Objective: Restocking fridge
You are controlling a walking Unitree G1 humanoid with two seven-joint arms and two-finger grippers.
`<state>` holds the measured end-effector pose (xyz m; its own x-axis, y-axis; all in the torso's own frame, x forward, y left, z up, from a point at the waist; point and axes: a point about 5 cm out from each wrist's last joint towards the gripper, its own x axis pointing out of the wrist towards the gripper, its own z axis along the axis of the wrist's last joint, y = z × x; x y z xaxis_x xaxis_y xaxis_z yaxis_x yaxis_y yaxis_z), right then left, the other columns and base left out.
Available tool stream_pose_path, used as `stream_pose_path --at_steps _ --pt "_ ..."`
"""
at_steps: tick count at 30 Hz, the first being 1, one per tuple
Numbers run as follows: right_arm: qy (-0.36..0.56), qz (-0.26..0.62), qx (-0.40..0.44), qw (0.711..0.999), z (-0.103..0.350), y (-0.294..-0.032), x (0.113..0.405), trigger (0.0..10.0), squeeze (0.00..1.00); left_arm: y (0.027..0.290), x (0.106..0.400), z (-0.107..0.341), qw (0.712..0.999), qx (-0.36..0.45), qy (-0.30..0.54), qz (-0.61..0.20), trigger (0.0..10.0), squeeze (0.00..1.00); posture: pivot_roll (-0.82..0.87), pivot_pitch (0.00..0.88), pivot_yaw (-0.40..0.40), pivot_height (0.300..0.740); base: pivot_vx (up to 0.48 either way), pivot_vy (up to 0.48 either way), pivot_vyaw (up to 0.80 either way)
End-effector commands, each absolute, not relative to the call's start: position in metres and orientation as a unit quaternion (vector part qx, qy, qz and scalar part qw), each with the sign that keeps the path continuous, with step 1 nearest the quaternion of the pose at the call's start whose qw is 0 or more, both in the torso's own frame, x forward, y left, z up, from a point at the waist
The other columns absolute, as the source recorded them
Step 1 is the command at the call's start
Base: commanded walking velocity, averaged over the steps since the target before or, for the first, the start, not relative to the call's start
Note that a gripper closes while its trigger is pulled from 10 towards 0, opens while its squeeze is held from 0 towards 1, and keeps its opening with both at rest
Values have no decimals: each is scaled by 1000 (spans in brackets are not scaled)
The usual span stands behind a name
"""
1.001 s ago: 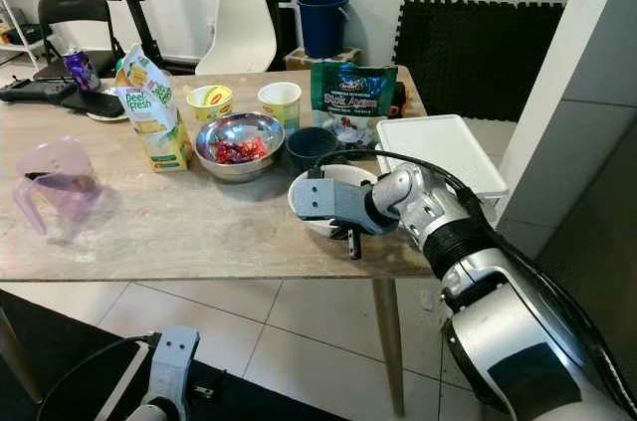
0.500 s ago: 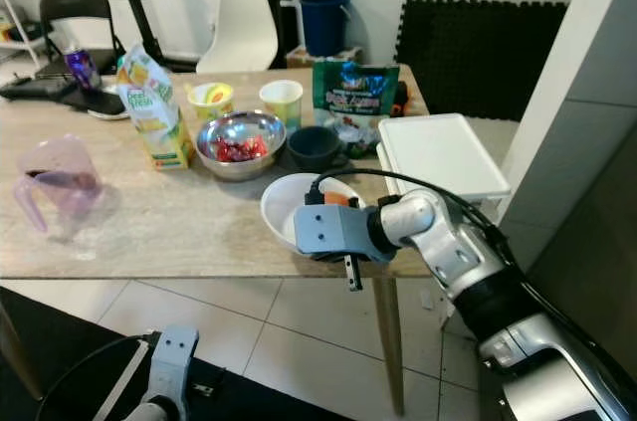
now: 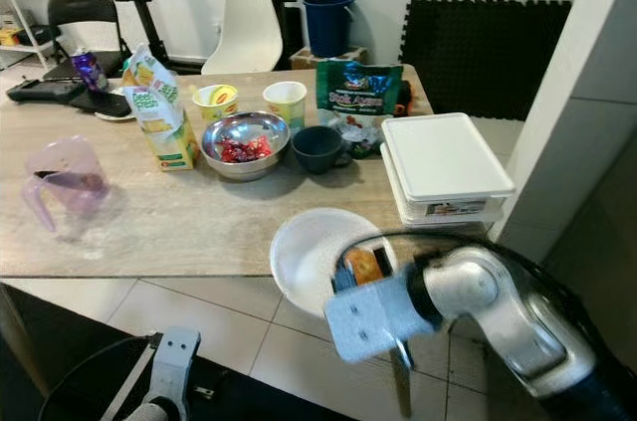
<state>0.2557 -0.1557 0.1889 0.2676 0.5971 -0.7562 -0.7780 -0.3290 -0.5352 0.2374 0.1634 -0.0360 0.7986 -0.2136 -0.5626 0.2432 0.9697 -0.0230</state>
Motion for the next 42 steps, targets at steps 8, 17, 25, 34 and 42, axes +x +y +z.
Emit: stream_pose_path --at_steps 8,17,25,34,42 --pt "135 650 -538 520 156 -158 213 0 0 171 233 -41 942 47 310 -122 10000 0 -98 102 110 740 0 0 0" --pt "171 621 -515 566 123 -168 206 0 0 175 228 -46 939 49 319 -117 10000 0 -95 98 108 740 0 0 0" --pt "192 475 -503 696 65 -195 233 0 0 174 229 -45 942 50 314 -110 10000 0 -86 95 107 740 0 0 0" --pt "227 411 -502 726 28 -212 229 0 0 177 234 -41 946 52 303 -100 10000 0 -71 87 104 740 0 0 0" --pt "260 345 -503 749 -4 -223 229 0 0 175 239 -37 949 55 295 -101 10000 0 -74 93 109 740 0 0 0"
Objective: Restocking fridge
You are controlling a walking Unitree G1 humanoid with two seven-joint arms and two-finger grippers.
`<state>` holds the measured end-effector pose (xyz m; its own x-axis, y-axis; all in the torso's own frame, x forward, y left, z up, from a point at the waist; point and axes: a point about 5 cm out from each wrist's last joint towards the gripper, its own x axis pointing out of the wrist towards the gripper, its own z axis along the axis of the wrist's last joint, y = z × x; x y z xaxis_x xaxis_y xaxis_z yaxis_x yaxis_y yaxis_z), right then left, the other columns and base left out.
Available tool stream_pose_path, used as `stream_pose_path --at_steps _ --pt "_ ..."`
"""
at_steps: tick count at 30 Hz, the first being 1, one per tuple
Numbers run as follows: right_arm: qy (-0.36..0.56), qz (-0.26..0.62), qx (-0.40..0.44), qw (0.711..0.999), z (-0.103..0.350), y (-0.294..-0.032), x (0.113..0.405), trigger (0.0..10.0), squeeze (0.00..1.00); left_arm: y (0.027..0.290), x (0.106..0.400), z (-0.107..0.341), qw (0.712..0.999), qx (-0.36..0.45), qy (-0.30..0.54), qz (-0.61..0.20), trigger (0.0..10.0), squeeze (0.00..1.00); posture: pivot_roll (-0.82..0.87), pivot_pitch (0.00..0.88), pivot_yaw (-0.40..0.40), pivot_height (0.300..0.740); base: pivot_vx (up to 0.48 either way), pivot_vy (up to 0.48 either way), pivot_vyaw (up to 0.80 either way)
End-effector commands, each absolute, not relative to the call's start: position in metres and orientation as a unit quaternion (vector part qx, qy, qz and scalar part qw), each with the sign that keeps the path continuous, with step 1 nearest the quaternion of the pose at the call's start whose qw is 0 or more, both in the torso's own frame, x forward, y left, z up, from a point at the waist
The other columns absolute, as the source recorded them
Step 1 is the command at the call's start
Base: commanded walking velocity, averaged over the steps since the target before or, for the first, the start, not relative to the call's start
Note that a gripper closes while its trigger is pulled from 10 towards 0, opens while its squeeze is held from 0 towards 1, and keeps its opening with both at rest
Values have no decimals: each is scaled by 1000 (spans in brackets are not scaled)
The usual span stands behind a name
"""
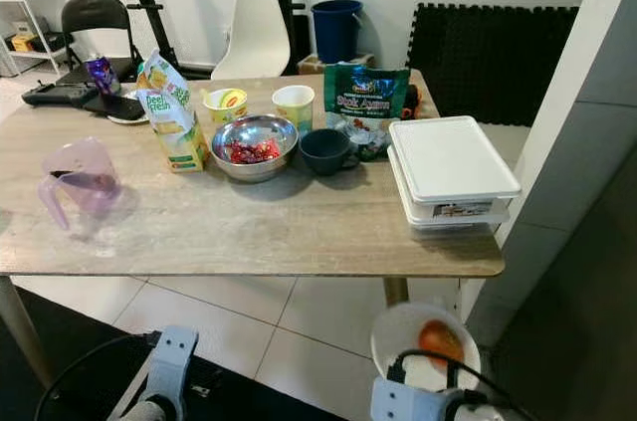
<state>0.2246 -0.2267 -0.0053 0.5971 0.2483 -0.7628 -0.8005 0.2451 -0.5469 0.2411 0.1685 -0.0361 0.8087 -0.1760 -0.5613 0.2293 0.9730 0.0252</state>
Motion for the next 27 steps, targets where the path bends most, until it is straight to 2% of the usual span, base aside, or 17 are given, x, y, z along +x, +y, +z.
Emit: stream_pose_path --at_steps 1,2,3,4,5,13,15,27 --pt "260 345 -503 749 -4 -223 229 0 0 175 239 -37 949 55 295 -101 10000 0 -74 93 109 740 0 0 0" --pt "262 333 -497 757 -6 -222 231 0 0 174 240 -37 949 53 294 -101 10000 0 -76 93 104 740 0 0 0" --pt "267 320 -487 767 -9 -220 233 3843 0 173 241 -36 950 52 292 -101 10000 0 -75 93 99 740 0 0 0" --pt "267 320 -487 767 -9 -220 233 3843 0 173 241 -36 950 52 292 -101 10000 0 -75 93 99 740 0 0 0" --pt "279 294 -468 785 -14 -219 236 10000 0 169 243 -35 953 42 284 -100 10000 0 -71 92 91 740 0 0 0" --pt "288 281 -443 801 -22 -211 239 10000 0 166 245 -31 957 12 274 -99 10000 0 -68 85 84 740 0 0 0" --pt "294 244 -411 827 -23 -211 239 10000 0 168 244 -33 954 17 283 -98 10000 0 -72 79 87 740 0 0 0" --pt "341 164 -327 866 -34 -216 236 10000 0 170 233 -46 939 28 331 -92 10000 0 -84 83 93 740 0 0 0"
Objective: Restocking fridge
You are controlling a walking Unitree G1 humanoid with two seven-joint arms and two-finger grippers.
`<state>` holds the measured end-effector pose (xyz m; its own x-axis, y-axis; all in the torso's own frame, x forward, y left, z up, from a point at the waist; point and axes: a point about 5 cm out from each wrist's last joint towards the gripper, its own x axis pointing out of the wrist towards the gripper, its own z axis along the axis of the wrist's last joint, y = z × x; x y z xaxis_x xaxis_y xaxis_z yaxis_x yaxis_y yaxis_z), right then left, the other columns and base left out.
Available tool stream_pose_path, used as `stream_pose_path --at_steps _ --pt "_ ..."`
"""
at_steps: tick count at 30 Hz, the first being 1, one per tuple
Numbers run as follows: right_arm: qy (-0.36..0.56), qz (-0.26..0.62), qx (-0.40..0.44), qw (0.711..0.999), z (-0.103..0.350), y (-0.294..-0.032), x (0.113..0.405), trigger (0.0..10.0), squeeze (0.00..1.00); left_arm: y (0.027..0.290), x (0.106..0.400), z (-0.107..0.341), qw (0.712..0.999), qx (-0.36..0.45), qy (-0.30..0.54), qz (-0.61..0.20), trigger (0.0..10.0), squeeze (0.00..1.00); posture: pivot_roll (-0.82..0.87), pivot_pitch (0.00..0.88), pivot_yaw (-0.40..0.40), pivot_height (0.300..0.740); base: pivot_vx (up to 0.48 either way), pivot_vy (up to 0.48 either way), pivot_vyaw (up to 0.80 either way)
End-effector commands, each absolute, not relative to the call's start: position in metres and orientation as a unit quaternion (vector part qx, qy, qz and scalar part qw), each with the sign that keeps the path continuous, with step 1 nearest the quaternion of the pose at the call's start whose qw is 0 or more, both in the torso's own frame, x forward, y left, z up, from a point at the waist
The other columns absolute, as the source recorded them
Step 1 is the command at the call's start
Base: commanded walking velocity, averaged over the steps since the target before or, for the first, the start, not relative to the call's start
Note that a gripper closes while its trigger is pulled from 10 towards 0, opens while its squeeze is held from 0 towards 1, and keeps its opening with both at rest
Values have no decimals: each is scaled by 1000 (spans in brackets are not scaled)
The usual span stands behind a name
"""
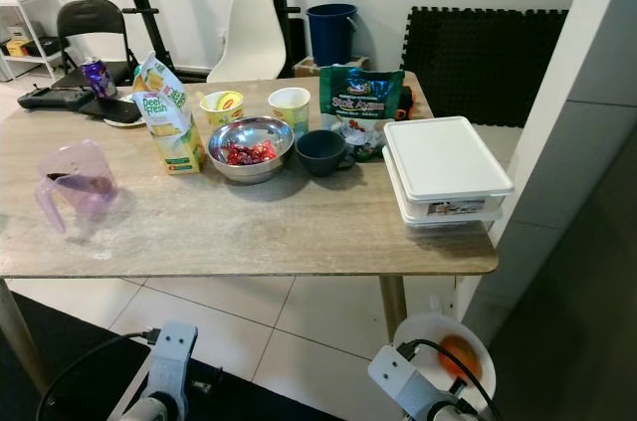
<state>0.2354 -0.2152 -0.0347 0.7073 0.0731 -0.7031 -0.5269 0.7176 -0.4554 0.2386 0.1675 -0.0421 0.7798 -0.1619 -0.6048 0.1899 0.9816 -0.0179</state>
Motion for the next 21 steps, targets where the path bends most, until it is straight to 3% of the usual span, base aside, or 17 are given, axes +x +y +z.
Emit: stream_pose_path --at_steps 1,10,14,21 --pt "342 159 -320 869 -35 -215 236 10000 0 171 231 -49 938 17 338 -82 10000 0 -84 84 86 740 0 0 0" --pt "352 117 -275 887 -40 -216 234 10000 0 175 223 -55 935 1 348 -61 10000 0 -82 71 63 740 0 0 0" --pt "328 103 -229 911 -36 -214 239 10000 0 174 222 -55 936 -3 346 -65 10000 0 -75 74 66 740 0 0 0" --pt "315 103 -221 917 -34 -212 241 10000 0 175 222 -56 934 -9 350 -65 10000 0 -69 70 74 740 0 0 0"
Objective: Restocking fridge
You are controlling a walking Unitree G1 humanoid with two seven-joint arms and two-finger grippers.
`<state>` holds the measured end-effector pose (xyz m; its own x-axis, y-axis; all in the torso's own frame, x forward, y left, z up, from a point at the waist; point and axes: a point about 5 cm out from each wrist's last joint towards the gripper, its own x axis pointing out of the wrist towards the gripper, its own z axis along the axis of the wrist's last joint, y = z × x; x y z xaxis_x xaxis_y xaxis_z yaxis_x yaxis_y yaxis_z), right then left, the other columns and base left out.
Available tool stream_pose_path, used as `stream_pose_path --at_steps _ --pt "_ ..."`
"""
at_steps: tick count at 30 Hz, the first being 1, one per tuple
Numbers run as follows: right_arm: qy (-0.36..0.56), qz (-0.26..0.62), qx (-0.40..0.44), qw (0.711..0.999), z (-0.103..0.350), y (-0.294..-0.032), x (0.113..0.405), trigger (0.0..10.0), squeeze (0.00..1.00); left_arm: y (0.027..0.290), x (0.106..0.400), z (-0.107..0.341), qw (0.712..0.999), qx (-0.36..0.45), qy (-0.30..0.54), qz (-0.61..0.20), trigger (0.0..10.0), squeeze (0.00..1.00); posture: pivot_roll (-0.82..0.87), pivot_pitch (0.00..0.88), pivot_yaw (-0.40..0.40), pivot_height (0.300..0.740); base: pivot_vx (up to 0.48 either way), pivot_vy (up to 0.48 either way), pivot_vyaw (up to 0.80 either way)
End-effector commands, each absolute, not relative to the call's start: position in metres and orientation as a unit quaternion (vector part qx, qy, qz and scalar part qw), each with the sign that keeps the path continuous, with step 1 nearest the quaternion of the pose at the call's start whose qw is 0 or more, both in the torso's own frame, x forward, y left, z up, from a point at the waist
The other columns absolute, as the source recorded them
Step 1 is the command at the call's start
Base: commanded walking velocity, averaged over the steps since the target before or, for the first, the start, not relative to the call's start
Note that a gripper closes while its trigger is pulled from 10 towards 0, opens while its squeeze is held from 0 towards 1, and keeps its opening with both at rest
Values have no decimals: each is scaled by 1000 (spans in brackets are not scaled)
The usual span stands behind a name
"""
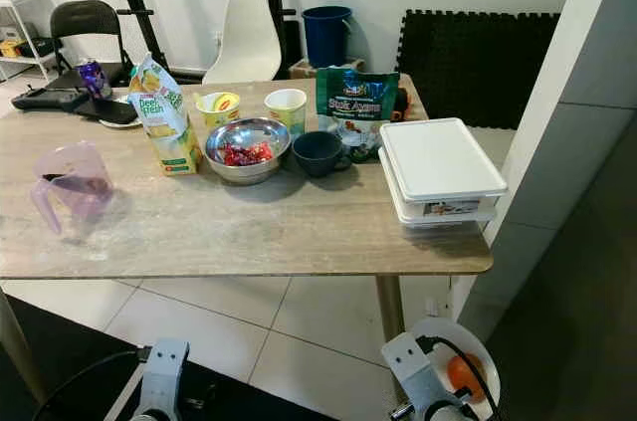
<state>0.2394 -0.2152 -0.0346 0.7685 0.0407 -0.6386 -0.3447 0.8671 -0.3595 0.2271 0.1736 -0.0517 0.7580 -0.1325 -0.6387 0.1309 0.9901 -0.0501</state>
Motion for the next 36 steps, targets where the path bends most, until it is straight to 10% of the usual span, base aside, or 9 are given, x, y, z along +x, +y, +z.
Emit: stream_pose_path --at_steps 1,36 --pt "313 103 -219 918 -34 -211 242 10000 0 175 222 -55 934 -14 351 -63 10000 0 -70 71 78 740 0 0 0" --pt "309 112 -195 924 -38 -201 237 10000 0 171 228 -55 921 6 374 -106 10000 0 -77 93 100 740 0 274 0"
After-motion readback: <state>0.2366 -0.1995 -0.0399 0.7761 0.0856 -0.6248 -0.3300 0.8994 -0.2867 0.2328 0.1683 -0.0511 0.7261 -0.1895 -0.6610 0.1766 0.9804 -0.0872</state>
